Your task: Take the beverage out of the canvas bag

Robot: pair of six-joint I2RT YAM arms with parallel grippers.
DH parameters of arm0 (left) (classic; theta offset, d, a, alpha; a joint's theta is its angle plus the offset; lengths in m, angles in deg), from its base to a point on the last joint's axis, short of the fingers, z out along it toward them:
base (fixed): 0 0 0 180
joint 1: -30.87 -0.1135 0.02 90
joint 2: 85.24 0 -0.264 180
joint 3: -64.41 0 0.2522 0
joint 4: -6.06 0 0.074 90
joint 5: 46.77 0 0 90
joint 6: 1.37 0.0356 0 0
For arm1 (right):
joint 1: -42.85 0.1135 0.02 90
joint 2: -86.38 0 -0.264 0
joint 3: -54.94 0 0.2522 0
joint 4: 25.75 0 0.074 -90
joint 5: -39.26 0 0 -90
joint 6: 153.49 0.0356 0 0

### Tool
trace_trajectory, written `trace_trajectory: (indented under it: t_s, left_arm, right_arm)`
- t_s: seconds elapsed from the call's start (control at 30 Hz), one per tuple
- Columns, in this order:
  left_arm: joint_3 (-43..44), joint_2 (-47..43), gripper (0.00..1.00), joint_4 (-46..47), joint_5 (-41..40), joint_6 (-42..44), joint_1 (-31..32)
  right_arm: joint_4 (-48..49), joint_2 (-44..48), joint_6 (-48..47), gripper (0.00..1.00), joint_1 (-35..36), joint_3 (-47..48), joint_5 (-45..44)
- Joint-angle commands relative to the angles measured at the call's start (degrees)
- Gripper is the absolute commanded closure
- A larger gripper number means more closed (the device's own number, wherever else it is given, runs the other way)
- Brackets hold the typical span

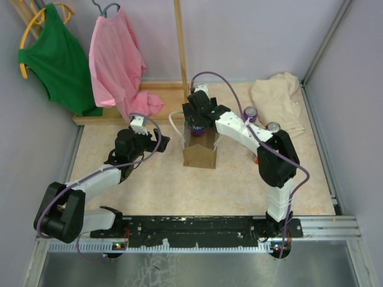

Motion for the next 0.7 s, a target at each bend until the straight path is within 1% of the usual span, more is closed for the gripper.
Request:
trace_trajectory:
  t_s: [0.0,0.27,0.67]
  left_arm:
    - [0.94,-0.42,0.00,0.41,-0.25,0.51,0.39]
    - [0.69,-1.03,0.00,0.25,-0.39,0.51,0.46]
    - [0.60,-1.15,0.00,-0.03,-0.62,0.69,0.46]
  right_arm:
    - [2.92,0.33,0.65,0.08,0.02,1.51,-1.07]
    - [2.60,-3.29,0.73,0.07,-0.14,3.81,-0.64]
    - [3.96,-6.82,1.17,0.08,-0.58,5.52,-0.33]
